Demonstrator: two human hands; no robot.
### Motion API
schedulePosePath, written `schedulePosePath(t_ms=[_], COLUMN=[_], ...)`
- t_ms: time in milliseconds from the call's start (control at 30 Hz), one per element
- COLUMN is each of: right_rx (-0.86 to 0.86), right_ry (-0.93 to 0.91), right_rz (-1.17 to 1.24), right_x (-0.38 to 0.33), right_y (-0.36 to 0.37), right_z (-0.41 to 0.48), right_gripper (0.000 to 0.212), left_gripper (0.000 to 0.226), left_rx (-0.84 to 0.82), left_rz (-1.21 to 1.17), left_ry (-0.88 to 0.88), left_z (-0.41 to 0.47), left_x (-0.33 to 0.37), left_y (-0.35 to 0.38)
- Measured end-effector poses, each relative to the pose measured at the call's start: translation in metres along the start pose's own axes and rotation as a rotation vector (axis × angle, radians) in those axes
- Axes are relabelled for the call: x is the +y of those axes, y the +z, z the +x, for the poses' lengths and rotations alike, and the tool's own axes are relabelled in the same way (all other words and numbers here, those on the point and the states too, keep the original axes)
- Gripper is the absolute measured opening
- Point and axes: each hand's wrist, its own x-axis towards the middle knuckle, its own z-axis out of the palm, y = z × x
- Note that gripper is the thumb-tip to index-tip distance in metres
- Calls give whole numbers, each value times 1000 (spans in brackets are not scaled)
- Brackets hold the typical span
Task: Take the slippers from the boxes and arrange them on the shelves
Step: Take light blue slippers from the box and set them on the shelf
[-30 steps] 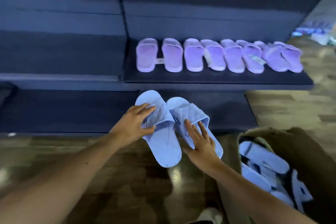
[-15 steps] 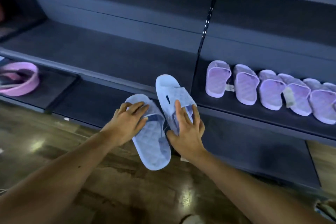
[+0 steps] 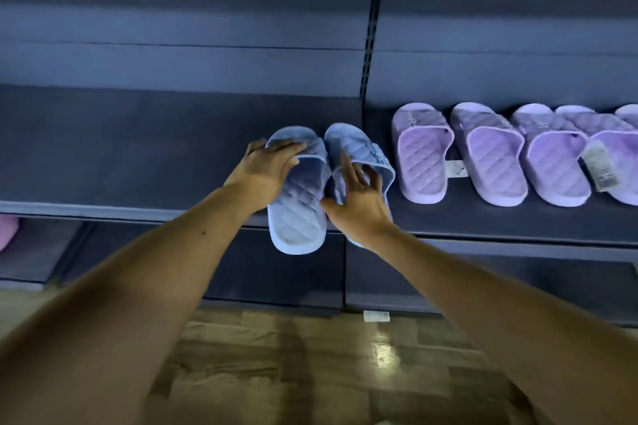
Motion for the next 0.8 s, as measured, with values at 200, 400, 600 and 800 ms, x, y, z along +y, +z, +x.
schedulePosePath(t_ms=[200,400,600,800], right_rx=[160,243,73,21], right_ry=[34,155,239,287], right_rz=[-17,-313,-264,-270], right_x=[-1,10,2,2], right_y=[26,34,38,27], right_z=[9,-16,-1,36], right_gripper=[74,41,47,55], left_gripper=[48,67,60,62], left_rx=[60,-193,-304,-325], left_rz=[-30,-19,-46,57], left_ry=[-229,-56,-30,8], left_z=[-16,-56,-33,2], left_x=[-20,9,-3,-14], left_y=[50,51,54,64])
